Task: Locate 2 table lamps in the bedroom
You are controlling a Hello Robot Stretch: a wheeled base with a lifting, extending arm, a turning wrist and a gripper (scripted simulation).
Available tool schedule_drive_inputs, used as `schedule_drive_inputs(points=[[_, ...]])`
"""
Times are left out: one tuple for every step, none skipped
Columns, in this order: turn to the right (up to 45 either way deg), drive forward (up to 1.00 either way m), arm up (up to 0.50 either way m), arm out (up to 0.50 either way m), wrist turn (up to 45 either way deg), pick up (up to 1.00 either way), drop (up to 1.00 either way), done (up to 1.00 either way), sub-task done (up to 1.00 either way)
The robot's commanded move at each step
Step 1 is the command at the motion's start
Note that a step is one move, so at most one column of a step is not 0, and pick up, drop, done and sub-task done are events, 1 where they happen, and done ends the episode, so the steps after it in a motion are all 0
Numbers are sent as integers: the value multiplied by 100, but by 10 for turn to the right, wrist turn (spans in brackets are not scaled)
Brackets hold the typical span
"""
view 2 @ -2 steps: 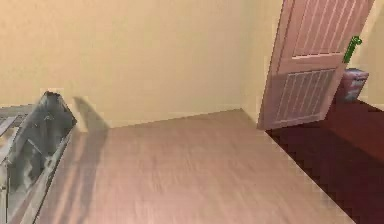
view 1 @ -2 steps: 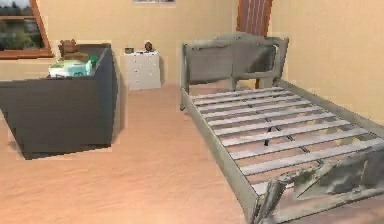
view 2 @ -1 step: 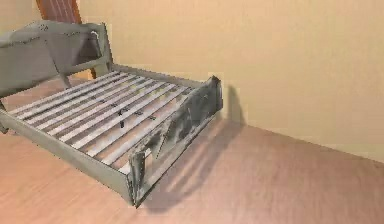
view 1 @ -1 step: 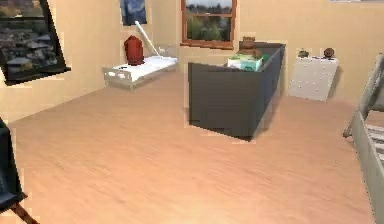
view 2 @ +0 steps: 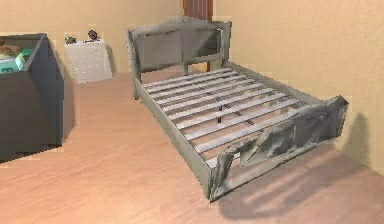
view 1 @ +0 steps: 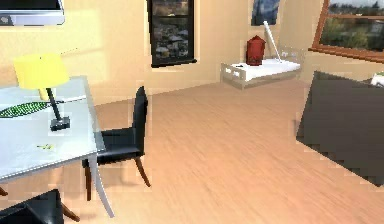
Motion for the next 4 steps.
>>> schedule_drive_inputs(points=[[-30, 0, 0, 0, 0, 0, 0, 0, 0], [0, 30, 0, 0, 0, 0, 0, 0, 0], [210, 0, 0, 0, 0, 0, 0, 0, 0], [0, 100, 0, 0, 0, 0, 0, 0, 0]])
